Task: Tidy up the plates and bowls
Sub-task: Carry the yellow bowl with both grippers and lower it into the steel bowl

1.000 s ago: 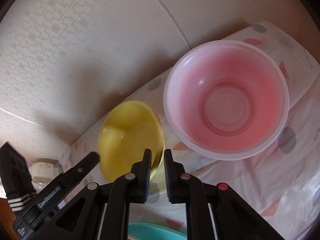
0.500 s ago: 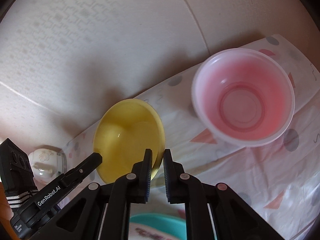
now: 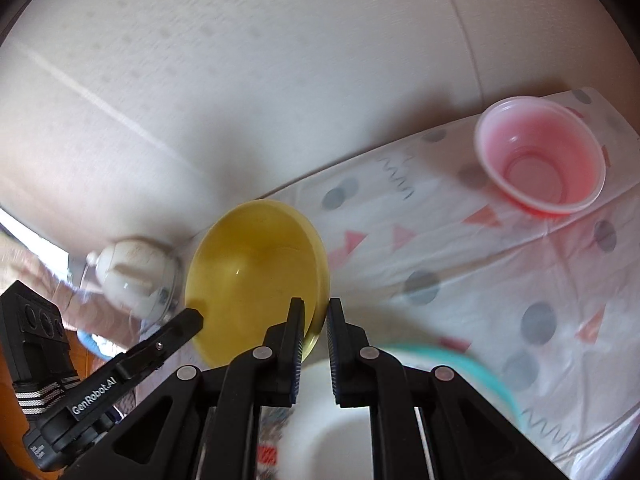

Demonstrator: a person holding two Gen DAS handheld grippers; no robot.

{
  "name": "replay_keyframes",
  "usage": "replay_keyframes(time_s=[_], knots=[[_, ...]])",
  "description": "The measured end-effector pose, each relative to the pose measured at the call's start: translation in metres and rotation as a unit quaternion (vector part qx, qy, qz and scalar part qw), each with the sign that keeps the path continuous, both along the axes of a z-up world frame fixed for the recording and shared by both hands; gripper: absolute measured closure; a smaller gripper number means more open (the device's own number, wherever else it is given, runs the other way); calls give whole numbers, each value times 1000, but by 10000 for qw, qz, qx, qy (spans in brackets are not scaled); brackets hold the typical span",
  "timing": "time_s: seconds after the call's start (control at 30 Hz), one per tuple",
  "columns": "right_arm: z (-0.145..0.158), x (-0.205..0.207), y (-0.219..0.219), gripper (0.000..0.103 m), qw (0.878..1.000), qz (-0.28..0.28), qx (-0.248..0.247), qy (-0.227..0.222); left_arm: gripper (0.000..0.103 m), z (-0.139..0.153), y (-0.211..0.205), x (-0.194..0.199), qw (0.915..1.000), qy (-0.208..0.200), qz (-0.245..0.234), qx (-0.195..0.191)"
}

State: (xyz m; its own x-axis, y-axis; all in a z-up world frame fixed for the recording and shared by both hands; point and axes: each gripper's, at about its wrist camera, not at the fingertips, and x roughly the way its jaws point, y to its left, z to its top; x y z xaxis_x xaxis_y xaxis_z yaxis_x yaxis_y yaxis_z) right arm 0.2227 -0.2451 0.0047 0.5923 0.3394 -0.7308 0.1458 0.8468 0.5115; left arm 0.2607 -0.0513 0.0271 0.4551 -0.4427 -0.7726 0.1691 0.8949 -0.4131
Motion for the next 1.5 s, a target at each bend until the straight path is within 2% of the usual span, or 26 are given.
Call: replay_keyframes(time_s=[0.43,0.87,1.13,1.5], knots=[[-5,-29,69,92,9970,774,-44,-31,93,1,76,-61,9988,-120,479,-20],[-30,-47,145,92,9859,1644,-157,278,93,-25,154,-112,9944,51,1052,112],[-51,-50,161,92,9806,1830,-323,632,93,-46,168,-118,9927,289,1164,136],[-54,-51,176,91,9733,2061,-761,666,93,-54,170,-122,9920,355,1164,323]])
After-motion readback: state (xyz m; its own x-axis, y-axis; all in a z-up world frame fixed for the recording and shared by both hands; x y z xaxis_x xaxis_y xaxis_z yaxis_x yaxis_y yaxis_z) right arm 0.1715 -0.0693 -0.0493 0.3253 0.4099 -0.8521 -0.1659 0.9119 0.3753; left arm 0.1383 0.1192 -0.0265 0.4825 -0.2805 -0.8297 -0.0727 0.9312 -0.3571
